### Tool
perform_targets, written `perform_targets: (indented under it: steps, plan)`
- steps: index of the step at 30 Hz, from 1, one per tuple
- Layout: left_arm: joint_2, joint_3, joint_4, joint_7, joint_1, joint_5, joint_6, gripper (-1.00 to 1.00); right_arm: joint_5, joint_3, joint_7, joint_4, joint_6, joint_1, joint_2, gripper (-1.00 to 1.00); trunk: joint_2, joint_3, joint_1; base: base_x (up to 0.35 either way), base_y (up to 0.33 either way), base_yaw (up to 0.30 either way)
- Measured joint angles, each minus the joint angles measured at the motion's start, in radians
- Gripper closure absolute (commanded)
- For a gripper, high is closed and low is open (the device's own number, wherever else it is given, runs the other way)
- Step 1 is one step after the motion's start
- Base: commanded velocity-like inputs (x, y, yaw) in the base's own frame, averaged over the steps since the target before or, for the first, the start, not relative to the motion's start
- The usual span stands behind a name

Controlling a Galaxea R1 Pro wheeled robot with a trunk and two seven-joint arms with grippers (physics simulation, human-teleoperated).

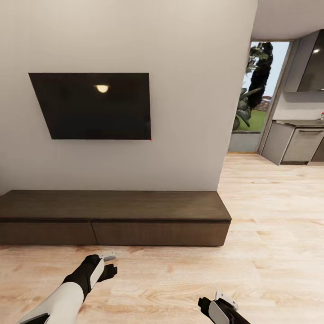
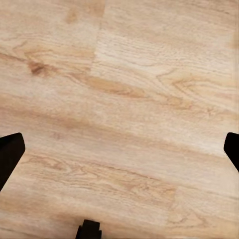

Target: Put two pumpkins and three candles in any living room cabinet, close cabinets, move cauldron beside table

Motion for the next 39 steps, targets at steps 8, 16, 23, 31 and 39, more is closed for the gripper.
perform_targets:
  steps: [8,16,23,31,39]
  plan:
    - [-0.034,-0.007,0.01,-0.022,0.029,-0.006,-0.034,-1.0,-0.021,-0.026,0.039,-0.045,-0.034,-0.031,0.026,-1.0,0.0,0.0,0.0,0.021,0.0,0.0]
    - [-0.053,-0.003,0.005,0.022,0.029,-0.003,-0.061,-1.0,0.006,-0.017,0.084,-0.091,-0.079,-0.077,0.027,-1.0,0.0,0.0,0.0,0.212,0.0,0.0]
    - [-0.052,-0.002,0.005,0.062,0.029,-0.003,-0.06,-1.0,0.004,-0.018,0.123,-0.13,-0.118,-0.092,0.028,-1.0,0.0,0.0,0.0,0.237,0.0,0.0]
    - [-0.027,0.017,0.005,0.062,0.029,-0.002,-0.029,-1.0,-0.024,-0.045,0.168,-0.175,-0.133,-0.09,0.018,-1.0,0.0,0.0,0.0,0.027,0.0,0.0]
    - [0.165,0.034,0.004,-0.962,0.029,-0.009,0.198,-1.0,-0.482,-0.141,0.555,-0.254,-0.023,-0.088,-0.025,-1.0,0.0,0.0,0.0,0.056,0.0,0.0]
